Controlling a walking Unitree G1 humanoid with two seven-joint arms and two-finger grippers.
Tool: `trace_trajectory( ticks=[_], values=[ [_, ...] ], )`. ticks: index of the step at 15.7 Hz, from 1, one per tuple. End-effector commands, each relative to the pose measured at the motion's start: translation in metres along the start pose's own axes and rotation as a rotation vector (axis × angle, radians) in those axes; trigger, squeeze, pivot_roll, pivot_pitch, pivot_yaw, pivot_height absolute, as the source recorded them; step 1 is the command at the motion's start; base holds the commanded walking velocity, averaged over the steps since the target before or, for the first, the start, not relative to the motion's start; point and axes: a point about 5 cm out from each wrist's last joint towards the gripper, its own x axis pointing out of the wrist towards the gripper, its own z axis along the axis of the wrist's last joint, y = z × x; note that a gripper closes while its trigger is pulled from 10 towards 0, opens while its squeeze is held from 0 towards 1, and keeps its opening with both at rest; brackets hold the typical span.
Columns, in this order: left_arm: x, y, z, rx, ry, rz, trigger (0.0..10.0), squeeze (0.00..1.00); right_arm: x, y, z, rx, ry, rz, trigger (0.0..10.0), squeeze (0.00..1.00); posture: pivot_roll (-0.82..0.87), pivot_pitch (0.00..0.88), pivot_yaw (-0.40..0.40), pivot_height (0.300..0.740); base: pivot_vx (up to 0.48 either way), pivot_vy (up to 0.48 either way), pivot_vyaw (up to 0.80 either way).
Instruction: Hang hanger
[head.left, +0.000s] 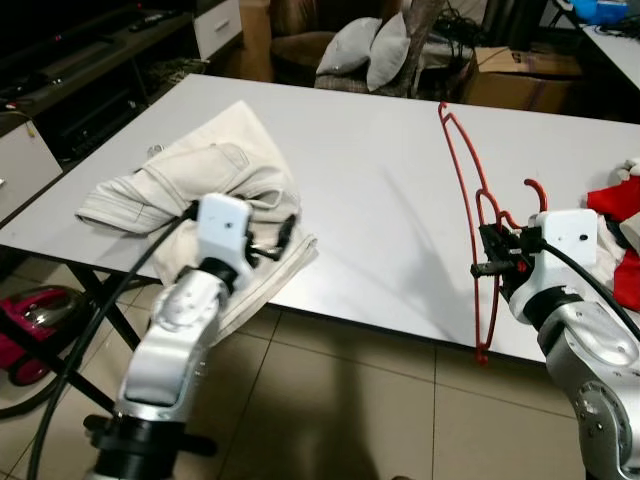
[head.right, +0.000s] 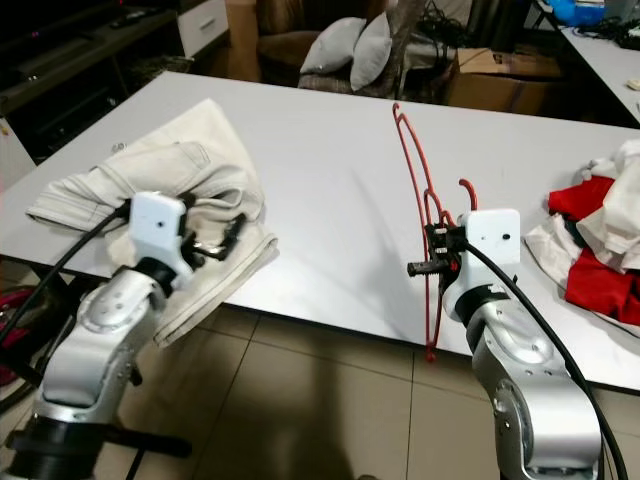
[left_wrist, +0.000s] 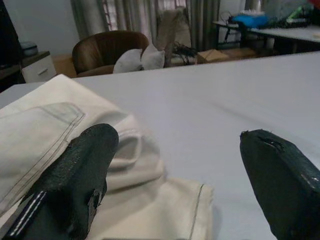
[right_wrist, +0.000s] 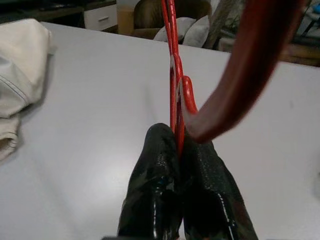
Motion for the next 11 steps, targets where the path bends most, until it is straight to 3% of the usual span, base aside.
trace_trajectory(
  ticks=[1,2,6,11],
  values=[
    [0.000,-0.002,0.000,-0.001,0.011,0.012,10.0,0.65,-0.003,-0.001,0.009,-0.058,-0.082,-0.021,10.0,0.00,-0.08,0.000,-0.002,0.740,0.000,-0.472,0.00],
    [-0.002,-0.002,-0.001,0.001,0.013,0.013,10.0,0.65,-0.005,-0.001,0.011,-0.068,-0.129,-0.041,10.0,0.00,-0.09,0.000,0.002,0.740,0.000,-0.480,0.00],
    [0.000,-0.002,-0.002,-0.013,0.026,0.028,10.0,0.65,-0.015,0.003,-0.004,-0.004,-0.026,-0.019,10.0,0.00,-0.12,0.000,0.023,0.740,0.000,-0.477,0.00],
    [0.004,-0.006,-0.004,-0.019,0.036,0.021,10.0,0.65,-0.015,0.010,-0.005,-0.024,-0.038,0.020,10.0,0.00,-0.12,0.000,0.036,0.740,0.000,-0.410,0.00]
  ],
)
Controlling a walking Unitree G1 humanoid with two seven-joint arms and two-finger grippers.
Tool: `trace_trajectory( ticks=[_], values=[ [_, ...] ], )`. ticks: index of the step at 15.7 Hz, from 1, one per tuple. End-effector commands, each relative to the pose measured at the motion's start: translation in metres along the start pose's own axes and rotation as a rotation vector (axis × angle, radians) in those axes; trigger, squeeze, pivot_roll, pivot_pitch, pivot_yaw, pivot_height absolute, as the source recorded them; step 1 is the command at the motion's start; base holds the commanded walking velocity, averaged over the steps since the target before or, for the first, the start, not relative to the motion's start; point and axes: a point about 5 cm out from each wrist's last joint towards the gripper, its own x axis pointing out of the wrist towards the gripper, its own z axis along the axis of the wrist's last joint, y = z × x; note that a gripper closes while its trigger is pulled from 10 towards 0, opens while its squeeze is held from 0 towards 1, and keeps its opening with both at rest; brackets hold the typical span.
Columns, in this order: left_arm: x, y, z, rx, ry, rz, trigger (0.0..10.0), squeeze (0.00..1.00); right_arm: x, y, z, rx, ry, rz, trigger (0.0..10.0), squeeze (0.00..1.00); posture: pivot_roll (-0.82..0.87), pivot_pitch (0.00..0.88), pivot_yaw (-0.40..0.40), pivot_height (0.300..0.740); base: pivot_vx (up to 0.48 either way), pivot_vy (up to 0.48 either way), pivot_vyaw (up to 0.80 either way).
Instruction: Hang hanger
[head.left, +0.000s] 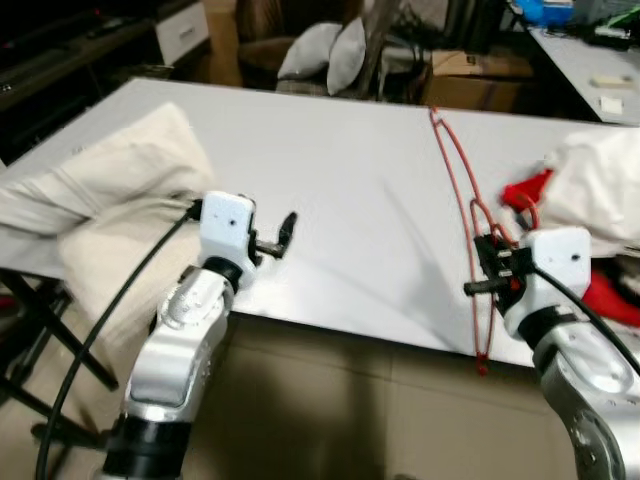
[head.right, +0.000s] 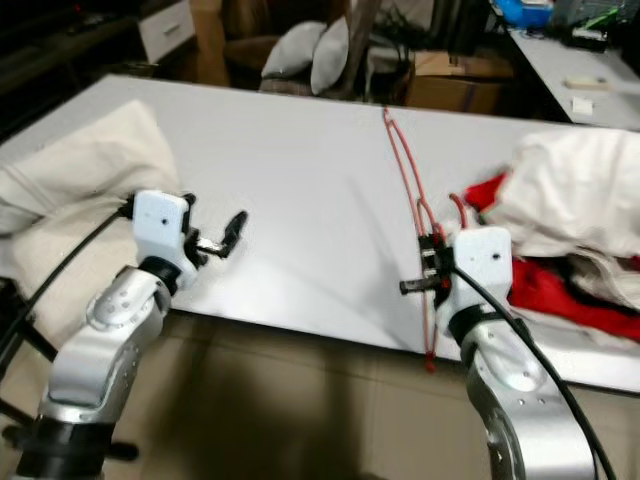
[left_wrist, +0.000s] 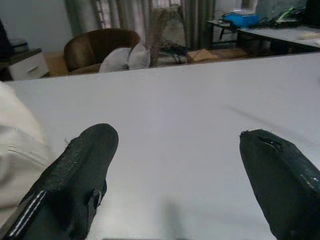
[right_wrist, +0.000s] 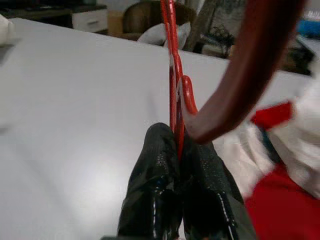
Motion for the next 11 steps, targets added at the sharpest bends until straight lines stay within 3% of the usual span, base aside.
trace_trajectory(
  ticks=[1,3,5,7,9,11],
  values=[
    [0.0025,-0.0065,0.0022,0.012,-0.003,-0.027,10.0,0.65,-0.0016,-0.0005,0.0062,0.006,-0.037,0.007,10.0,0.00,-0.12,0.000,0.034,0.740,0.000,-0.311,0.00],
    [0.0034,-0.0062,0.0042,-0.001,-0.003,-0.036,10.0,0.64,0.0006,0.0017,0.0039,0.015,-0.026,0.004,10.0,0.00,-0.10,0.000,0.038,0.740,0.000,0.000,0.00],
    [0.0038,-0.0073,0.0090,0.037,-0.026,-0.058,10.0,0.59,0.0014,-0.0030,0.0011,-0.049,-0.008,-0.059,10.0,0.00,-0.09,0.000,0.036,0.740,0.000,0.000,0.00],
    [0.0036,-0.0105,0.0077,0.032,-0.012,-0.070,10.0,0.59,-0.0011,-0.0037,-0.0032,-0.023,-0.007,-0.063,10.0,0.00,-0.09,0.000,0.037,0.740,0.000,0.000,-0.80],
    [0.0044,-0.0131,0.0081,0.029,-0.014,-0.081,10.0,0.59,-0.0003,-0.0035,-0.0007,0.041,-0.037,-0.064,10.0,0.00,-0.10,0.000,0.040,0.740,0.000,0.480,-0.80],
    [0.0056,-0.0136,0.0081,0.031,-0.012,-0.086,10.0,0.58,-0.0002,-0.0041,0.0026,0.046,-0.066,-0.097,10.0,0.00,-0.10,0.000,0.047,0.740,0.000,0.480,-0.79]
  ],
)
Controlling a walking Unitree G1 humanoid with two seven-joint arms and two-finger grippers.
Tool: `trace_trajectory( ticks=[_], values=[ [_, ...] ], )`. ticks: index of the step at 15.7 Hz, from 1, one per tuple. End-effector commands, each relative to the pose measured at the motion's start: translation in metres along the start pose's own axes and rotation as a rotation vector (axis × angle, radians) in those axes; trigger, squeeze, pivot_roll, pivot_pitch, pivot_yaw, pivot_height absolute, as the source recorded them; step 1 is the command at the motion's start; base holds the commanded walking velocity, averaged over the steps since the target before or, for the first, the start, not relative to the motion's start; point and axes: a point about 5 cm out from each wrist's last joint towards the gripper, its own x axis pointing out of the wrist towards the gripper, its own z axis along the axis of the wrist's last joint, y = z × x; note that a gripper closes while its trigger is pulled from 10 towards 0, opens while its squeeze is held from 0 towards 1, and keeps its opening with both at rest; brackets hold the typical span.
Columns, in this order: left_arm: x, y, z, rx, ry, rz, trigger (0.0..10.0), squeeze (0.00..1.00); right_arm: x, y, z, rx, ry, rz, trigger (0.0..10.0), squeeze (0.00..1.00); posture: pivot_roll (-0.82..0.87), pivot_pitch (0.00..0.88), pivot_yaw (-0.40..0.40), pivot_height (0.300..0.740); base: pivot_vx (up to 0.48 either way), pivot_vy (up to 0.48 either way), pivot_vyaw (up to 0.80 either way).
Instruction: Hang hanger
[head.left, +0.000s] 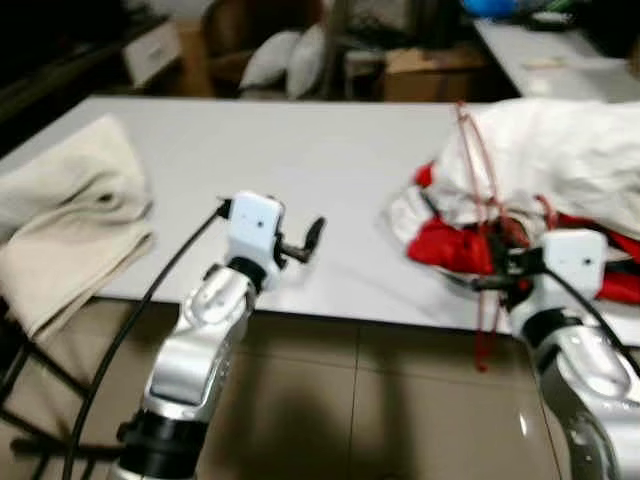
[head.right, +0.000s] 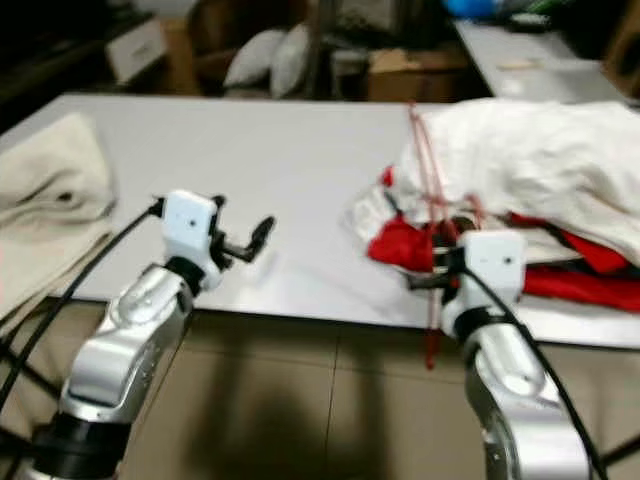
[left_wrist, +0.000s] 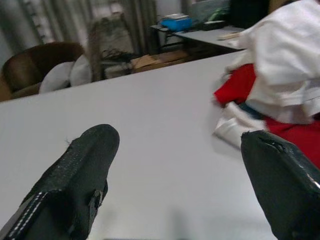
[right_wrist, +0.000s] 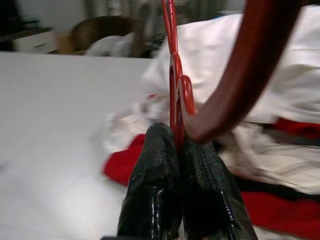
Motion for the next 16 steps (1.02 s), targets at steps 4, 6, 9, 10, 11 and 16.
trace_trajectory(
  ticks=[4,6,9,10,11,16],
  values=[
    [0.002,0.007,0.000,0.015,0.010,0.014,10.0,0.59,-0.003,-0.011,0.003,-0.012,-0.064,-0.221,10.0,0.00,-0.11,0.000,0.056,0.740,0.000,0.287,-0.79],
    [0.003,0.005,0.000,0.006,0.010,0.011,10.0,0.59,-0.001,-0.011,0.004,0.062,-0.057,-0.215,10.0,0.00,-0.12,0.000,0.059,0.740,0.000,0.000,-0.80],
    [0.002,0.005,0.002,0.024,-0.012,0.020,10.0,0.60,0.001,-0.015,0.006,-0.001,-0.111,-0.297,10.0,0.00,-0.12,0.000,0.060,0.740,0.000,0.000,-0.80],
    [0.002,0.005,0.002,0.027,-0.011,0.022,10.0,0.60,0.002,-0.015,0.002,-0.004,-0.078,-0.295,10.0,0.00,-0.12,0.000,0.060,0.740,0.000,-0.480,-0.79],
    [0.002,0.005,0.002,0.030,-0.010,0.024,10.0,0.60,0.002,-0.013,-0.006,0.015,-0.017,-0.227,10.0,0.00,-0.13,0.000,0.056,0.740,0.000,-0.480,-0.78],
    [0.000,0.002,0.002,-0.034,-0.031,0.042,10.0,0.58,-0.002,-0.004,0.000,-0.006,-0.010,0.019,10.0,0.00,-0.15,0.000,0.043,0.740,0.000,-0.096,-0.16]
  ],
)
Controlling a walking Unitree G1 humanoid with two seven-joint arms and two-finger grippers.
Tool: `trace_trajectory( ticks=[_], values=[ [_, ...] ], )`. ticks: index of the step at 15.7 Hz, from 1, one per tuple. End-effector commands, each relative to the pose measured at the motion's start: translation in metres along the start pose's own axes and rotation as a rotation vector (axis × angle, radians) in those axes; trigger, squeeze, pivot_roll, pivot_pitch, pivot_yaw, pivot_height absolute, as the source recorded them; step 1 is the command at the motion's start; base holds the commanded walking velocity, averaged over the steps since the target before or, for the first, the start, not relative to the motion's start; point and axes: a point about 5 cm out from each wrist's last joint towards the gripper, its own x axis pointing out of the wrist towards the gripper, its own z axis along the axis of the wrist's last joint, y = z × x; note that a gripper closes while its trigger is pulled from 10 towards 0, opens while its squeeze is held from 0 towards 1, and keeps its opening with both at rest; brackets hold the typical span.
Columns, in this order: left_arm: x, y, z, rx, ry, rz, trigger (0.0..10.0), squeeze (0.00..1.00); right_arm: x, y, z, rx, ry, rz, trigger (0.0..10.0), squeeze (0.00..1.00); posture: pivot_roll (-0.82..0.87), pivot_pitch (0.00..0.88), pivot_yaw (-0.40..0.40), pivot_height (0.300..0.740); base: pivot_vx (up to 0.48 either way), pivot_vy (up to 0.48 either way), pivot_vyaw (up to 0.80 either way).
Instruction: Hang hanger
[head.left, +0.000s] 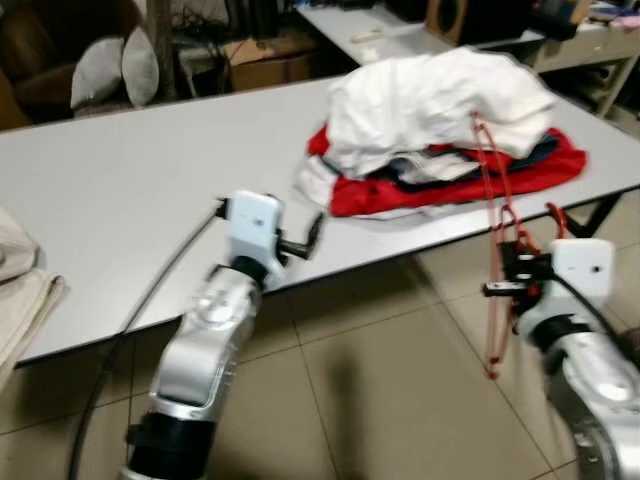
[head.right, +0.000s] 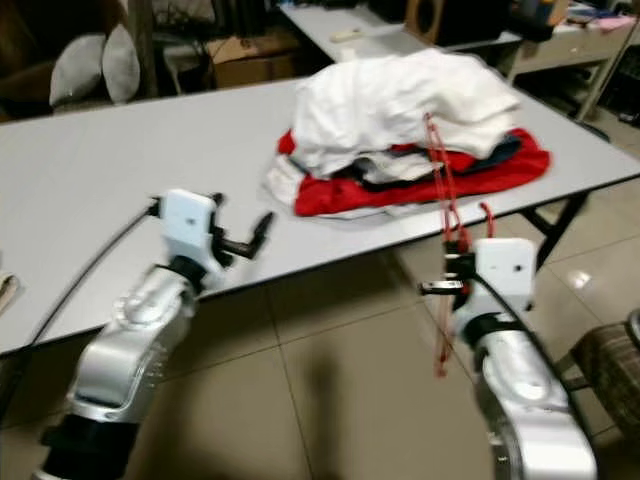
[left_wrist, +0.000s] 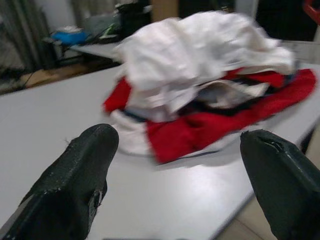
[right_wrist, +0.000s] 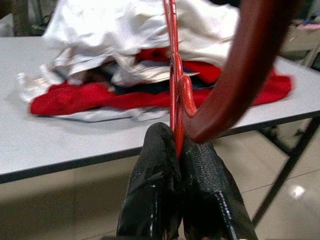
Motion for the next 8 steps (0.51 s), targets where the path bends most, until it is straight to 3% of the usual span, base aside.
trace_trajectory(
  ticks=[1,3,6,8],
  values=[
    [-0.001,0.007,0.003,0.026,-0.015,0.020,10.0,0.59,-0.001,0.008,0.009,0.001,-0.036,0.056,10.0,0.00,-0.15,0.000,0.043,0.740,0.000,0.000,0.00],
    [-0.001,0.005,0.004,0.017,-0.028,0.011,10.0,0.60,-0.002,0.008,0.009,0.001,-0.025,0.063,10.0,0.00,-0.15,0.000,0.037,0.740,0.129,0.000,-0.26],
    [0.000,0.005,0.000,-0.008,-0.012,0.024,10.0,0.60,-0.005,0.004,0.007,-0.008,0.001,0.051,10.0,0.00,-0.15,0.000,0.037,0.740,0.305,0.000,-0.80],
    [-0.001,-0.002,-0.009,-0.010,0.024,-0.009,10.0,0.59,-0.008,-0.009,0.004,-0.053,0.019,-0.015,10.0,0.00,-0.17,0.000,0.035,0.740,0.306,0.000,0.00]
  ],
)
